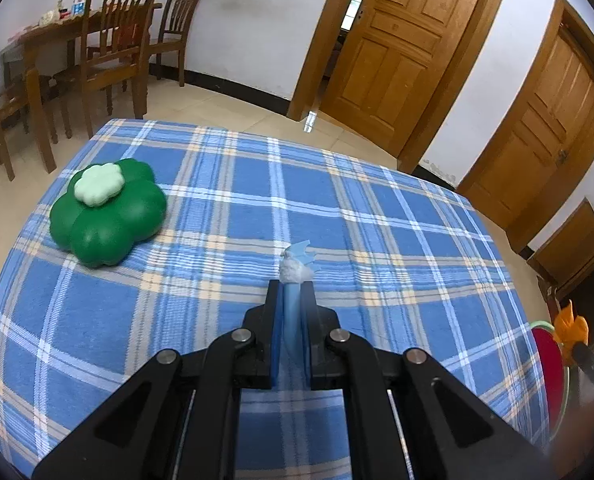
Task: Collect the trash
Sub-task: 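Carry the orange bag to the basin with the right gripper while the left carries the blue toy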
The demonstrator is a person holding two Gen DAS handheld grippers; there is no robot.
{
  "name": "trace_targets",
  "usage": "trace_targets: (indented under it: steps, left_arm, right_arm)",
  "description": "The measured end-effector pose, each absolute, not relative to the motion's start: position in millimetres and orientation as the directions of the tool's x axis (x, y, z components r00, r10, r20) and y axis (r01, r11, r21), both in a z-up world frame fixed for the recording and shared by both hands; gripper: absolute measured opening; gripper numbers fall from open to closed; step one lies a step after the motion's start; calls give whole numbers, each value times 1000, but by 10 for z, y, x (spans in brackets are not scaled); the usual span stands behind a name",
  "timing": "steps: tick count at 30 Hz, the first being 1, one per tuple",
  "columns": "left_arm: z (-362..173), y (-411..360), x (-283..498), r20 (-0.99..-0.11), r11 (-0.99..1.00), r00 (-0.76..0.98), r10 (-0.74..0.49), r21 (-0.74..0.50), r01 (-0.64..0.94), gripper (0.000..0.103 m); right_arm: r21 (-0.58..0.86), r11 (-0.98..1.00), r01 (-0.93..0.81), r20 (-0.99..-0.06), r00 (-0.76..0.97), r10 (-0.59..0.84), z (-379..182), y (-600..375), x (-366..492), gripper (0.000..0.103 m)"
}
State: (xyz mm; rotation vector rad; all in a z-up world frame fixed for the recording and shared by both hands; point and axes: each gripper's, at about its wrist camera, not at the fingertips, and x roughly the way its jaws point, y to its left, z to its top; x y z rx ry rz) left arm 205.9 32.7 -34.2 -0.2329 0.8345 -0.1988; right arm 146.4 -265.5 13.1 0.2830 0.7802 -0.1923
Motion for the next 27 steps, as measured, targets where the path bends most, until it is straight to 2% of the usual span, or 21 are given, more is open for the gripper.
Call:
trace_targets:
  steps: [11, 27]
  left_arm:
    - [-225, 9, 1917, -702, 953, 646, -299, -259, 159, 7]
    - [-77, -668, 1657, -707, 928, 605, -366, -229, 293, 7]
  right_arm:
    - [205, 873, 444, -735, 659, -162, 26, -3232, 942, 23]
    - [250, 787, 564, -776, 603, -186, -210, -3737, 584, 24]
